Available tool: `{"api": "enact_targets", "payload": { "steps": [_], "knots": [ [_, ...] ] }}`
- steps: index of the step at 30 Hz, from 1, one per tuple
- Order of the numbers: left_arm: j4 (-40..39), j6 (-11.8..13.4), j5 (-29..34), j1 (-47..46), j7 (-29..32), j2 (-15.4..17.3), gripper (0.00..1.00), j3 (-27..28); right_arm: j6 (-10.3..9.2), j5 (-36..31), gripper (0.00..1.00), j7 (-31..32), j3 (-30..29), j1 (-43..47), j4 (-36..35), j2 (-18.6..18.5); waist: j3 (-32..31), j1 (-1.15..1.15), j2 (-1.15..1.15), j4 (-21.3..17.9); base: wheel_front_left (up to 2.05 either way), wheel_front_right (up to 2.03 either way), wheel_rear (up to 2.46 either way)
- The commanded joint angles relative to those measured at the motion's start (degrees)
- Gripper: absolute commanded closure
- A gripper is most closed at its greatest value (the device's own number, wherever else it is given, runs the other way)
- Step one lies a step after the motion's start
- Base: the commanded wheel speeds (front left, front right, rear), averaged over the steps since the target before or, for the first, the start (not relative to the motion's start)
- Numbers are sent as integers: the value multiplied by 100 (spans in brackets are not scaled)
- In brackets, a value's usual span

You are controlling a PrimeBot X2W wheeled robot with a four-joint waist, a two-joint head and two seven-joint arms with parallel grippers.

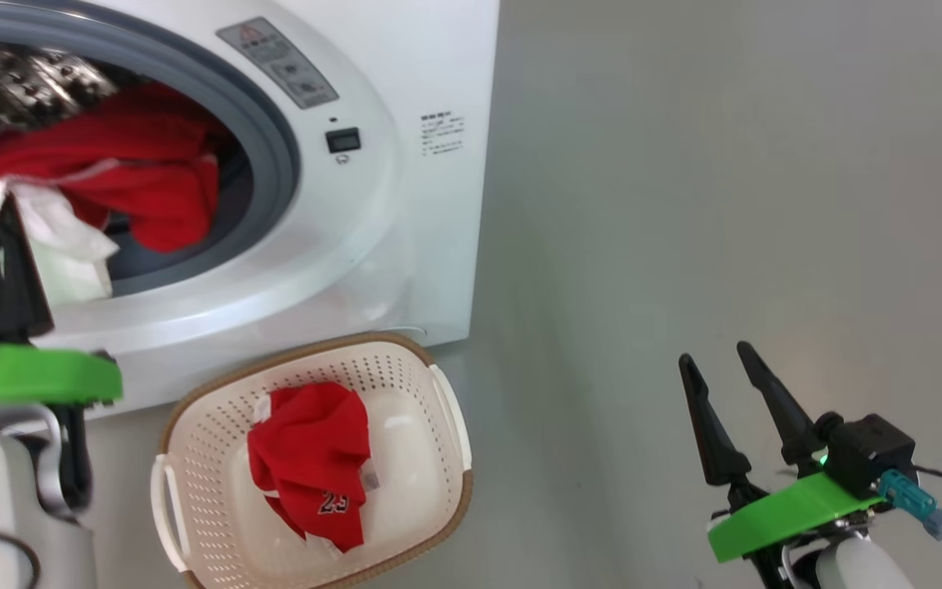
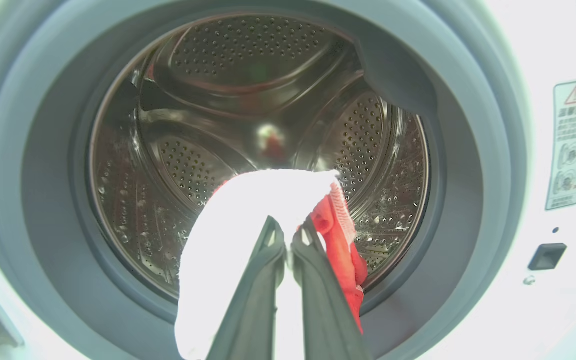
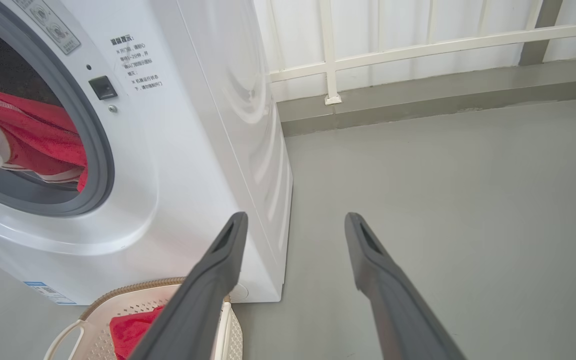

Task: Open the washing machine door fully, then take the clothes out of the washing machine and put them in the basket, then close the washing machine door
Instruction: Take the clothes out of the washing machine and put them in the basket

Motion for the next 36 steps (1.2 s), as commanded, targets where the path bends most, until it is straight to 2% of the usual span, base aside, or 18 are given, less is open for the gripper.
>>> {"api": "enact_targets", "payload": {
  "steps": [1,10,22,26,28,32,36],
  "knots": [
    [-289,-61,56,150,-28,146,100,175,36,-58,0,-37,86,64,-106,3,-122,0,0,97,0,0,0],
    [-1389,-216,127,893,-28,-151,100,75,36,-49,0,-37,59,208,-82,-21,-311,0,0,217,0,0,0],
    [-2720,-244,12,1366,-28,-296,100,58,36,-31,0,-37,45,282,-97,-30,-394,0,0,284,0,0,0],
    [-2877,-245,4,1470,-28,-314,100,4,36,-29,0,-37,52,289,-98,-29,-392,0,0,289,0,0,0],
    [-2846,-246,6,1525,-28,-320,96,-25,36,-26,0,-37,58,287,-100,-27,-383,0,0,288,0,0,0],
    [-2620,-246,-16,1593,-28,-326,92,-109,36,-20,0,-37,73,273,-105,-25,-346,0,0,283,0,0,0],
    [-2197,-245,-100,1662,-28,-327,93,-286,36,-19,0,-37,86,222,-114,-21,-228,0,0,255,0,0,0]
  ]
}}
